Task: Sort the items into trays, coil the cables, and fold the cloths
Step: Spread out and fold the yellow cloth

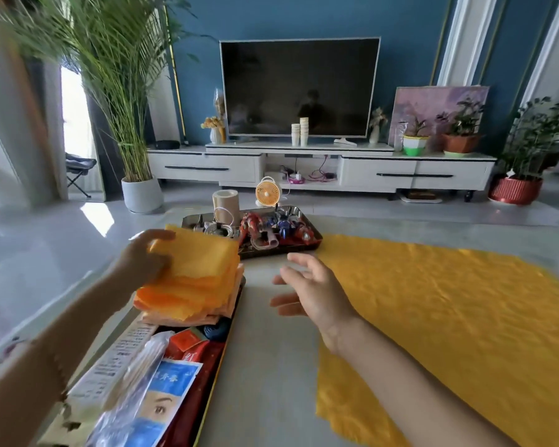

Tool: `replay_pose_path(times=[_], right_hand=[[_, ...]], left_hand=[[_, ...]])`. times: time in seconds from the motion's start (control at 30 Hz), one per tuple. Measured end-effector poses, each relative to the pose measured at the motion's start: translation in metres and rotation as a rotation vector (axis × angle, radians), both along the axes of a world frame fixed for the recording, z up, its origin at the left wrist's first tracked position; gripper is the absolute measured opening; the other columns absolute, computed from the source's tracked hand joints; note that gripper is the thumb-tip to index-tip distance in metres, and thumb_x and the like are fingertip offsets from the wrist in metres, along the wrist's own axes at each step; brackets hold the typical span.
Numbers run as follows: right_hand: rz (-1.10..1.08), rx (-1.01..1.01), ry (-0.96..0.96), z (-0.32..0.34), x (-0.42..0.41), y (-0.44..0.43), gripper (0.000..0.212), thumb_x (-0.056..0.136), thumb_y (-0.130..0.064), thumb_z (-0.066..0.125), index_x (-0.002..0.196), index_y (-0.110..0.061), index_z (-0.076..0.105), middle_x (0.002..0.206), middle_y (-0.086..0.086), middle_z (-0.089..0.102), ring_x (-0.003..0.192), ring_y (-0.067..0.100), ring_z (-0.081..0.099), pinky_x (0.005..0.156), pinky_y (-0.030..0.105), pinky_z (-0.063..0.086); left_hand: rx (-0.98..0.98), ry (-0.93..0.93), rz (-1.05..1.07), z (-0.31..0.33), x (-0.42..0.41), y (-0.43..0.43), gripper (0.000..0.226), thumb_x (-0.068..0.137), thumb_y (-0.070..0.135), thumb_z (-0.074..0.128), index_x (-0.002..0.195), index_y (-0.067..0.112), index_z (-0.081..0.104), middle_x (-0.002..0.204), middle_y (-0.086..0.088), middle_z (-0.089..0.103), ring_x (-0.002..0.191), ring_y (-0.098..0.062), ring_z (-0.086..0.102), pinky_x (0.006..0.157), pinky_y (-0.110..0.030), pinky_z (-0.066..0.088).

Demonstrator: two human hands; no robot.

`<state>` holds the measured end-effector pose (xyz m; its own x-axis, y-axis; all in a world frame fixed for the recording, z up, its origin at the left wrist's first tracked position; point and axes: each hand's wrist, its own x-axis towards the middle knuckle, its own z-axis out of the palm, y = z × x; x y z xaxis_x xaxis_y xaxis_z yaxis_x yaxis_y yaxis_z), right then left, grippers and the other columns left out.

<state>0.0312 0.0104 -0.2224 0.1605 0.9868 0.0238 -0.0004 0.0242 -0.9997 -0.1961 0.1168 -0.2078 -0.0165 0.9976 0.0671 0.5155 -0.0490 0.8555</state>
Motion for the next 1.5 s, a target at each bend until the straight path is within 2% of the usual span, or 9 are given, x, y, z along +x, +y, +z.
replay_pose_path(times=[0.1,0.2,0.33,0.67,0.83,0.93,1.1,1.33,1.5], right_hand=[[-0.026,-0.016,-0.065,-0.019,0.011,-0.009,0.027,0.095,-0.008,0.047,0.121,-0.016,0.047,0.085,0.004,0.065,0.053,0.012,0.061,0.053,0.022,0.051],[-0.073,-0.032,-0.103,-0.027,0.031,-0.012,0.027,0.095,-0.003,0.046,0.117,-0.017,0.05,0.082,0.006,0.067,0.053,0.012,0.061,0.051,0.021,0.05],[-0.097,-0.079,-0.126,-0.038,0.047,-0.015,0.026,0.094,-0.001,0.046,0.112,-0.018,0.052,0.081,0.006,0.068,0.057,0.014,0.063,0.052,0.021,0.05],[-0.133,-0.179,-0.112,-0.067,0.082,-0.056,0.024,0.093,0.0,0.046,0.107,-0.016,0.056,0.081,0.009,0.069,0.058,0.015,0.063,0.053,0.022,0.05],[-0.187,-0.2,-0.13,-0.061,0.123,-0.08,0.018,0.094,-0.004,0.05,0.104,-0.016,0.059,0.081,0.009,0.069,0.061,0.016,0.065,0.056,0.025,0.051],[-0.256,-0.216,-0.159,-0.065,0.157,-0.105,0.014,0.093,-0.005,0.054,0.101,-0.014,0.062,0.082,0.008,0.069,0.065,0.015,0.065,0.057,0.024,0.052],[-0.316,-0.219,-0.307,-0.081,0.187,-0.143,0.02,0.083,0.006,0.063,0.086,-0.014,0.064,0.083,0.004,0.066,0.076,0.012,0.059,0.063,0.012,0.044],[-0.072,-0.249,-0.737,-0.093,0.212,-0.187,0.024,0.079,-0.027,0.073,0.094,-0.039,0.058,0.117,-0.023,0.052,0.114,-0.007,0.046,0.095,0.009,0.031],[-0.076,-0.128,-1.018,-0.102,0.209,-0.19,0.031,0.08,-0.033,0.071,0.109,-0.027,0.062,0.122,-0.019,0.046,0.119,-0.002,0.04,0.097,0.005,0.024]], left_hand=[[0.199,0.661,0.041,-0.034,0.005,0.009,0.046,0.093,0.029,0.053,0.138,0.023,0.043,0.154,-0.014,0.02,0.14,-0.032,0.017,0.113,-0.047,0.015],[0.423,0.758,-0.052,-0.045,0.02,0.015,0.047,0.096,0.043,0.036,0.141,0.028,0.038,0.156,-0.004,0.017,0.145,-0.025,-0.001,0.115,-0.047,-0.001],[0.222,0.994,-0.17,-0.071,0.038,0.021,0.057,0.098,0.047,0.018,0.15,0.026,0.009,0.158,-0.002,0.0,0.145,-0.024,-0.007,0.117,-0.049,-0.003],[0.122,0.972,-0.166,-0.088,0.038,0.02,0.057,0.1,0.043,0.018,0.15,0.022,0.002,0.158,-0.004,-0.002,0.145,-0.021,-0.007,0.116,-0.045,-0.009],[0.445,0.248,0.057,-0.044,0.042,-0.009,0.037,0.097,0.023,0.044,0.131,0.009,0.046,0.127,-0.023,0.052,0.117,-0.041,0.047,0.104,-0.06,0.029],[0.697,0.295,-0.093,-0.027,0.085,-0.049,0.03,0.091,0.013,0.056,0.121,0.009,0.057,0.124,-0.015,0.058,0.116,-0.033,0.051,0.096,-0.041,0.038],[0.426,0.378,-0.86,-0.066,0.178,-0.13,0.041,0.085,0.042,0.061,0.123,0.027,0.057,0.134,0.012,0.05,0.131,-0.002,0.036,0.094,0.005,0.015],[0.449,0.626,-1.046,-0.134,0.226,-0.159,0.066,0.078,0.073,0.04,0.137,0.045,0.034,0.154,0.015,0.014,0.141,0.002,0.004,0.106,-0.01,-0.006],[0.486,0.593,-1.051,-0.137,0.226,-0.155,0.081,0.069,0.085,0.009,0.136,0.047,0.032,0.148,0.022,0.014,0.138,0.004,0.006,0.108,-0.011,-0.002]])
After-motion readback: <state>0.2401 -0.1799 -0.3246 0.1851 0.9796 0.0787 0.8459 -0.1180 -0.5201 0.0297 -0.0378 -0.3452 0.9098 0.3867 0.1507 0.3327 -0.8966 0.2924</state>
